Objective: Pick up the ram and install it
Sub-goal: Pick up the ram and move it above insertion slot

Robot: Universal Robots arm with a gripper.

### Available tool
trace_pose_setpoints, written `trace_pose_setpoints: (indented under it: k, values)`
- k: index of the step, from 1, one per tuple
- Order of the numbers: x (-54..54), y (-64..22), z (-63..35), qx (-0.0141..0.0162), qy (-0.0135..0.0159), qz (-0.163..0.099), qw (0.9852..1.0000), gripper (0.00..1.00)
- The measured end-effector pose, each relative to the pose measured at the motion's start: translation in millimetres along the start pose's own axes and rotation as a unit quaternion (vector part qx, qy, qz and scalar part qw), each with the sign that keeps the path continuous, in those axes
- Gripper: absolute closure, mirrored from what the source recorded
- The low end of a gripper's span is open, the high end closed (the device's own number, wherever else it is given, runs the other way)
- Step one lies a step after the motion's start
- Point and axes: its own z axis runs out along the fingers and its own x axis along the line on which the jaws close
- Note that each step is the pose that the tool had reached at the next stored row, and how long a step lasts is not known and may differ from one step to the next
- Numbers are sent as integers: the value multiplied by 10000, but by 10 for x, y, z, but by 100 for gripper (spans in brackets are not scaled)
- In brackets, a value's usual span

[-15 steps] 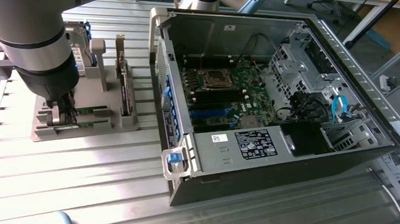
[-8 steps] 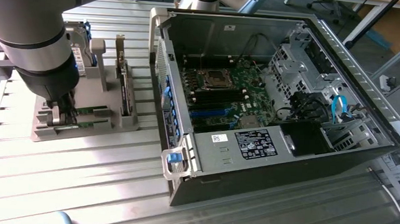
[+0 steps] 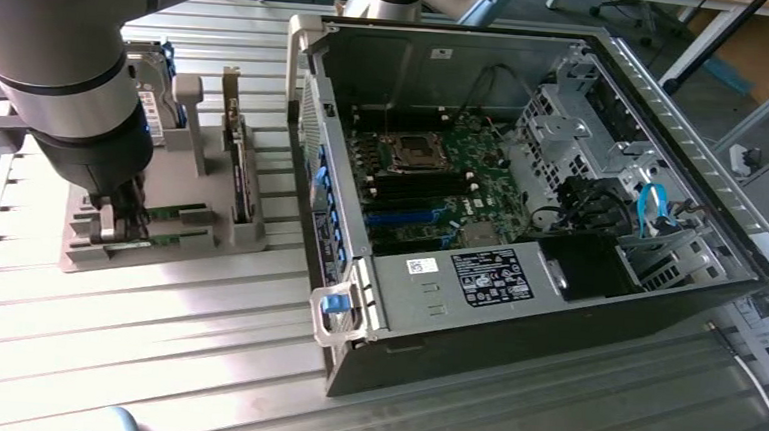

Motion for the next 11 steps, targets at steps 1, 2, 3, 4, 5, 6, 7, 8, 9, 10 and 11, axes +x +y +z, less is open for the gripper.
trace_pose_setpoints:
  k: [1,2,3,4,5,6,7,8,9,10,11]
  values:
    - [1,-6,-1,-1,0,-1,10000,76]
    - [1,-15,-1,-1,1,0,10000,76]
    - [0,-22,-1,-1,1,0,10000,76]
    - [0,-29,-1,-1,1,0,10000,76]
    - [0,-35,-1,-1,0,0,10000,76]
    - [0,-43,-2,-1,1,0,10000,76]
    - [0,-52,-2,-1,1,0,10000,76]
    - [1,-60,-2,-1,1,0,10000,76]
    - [1,-70,-2,-1,1,0,10000,76]
    - [1,-79,-2,-1,1,0,10000,76]
    - [1,-89,-2,-1,1,0,10000,76]
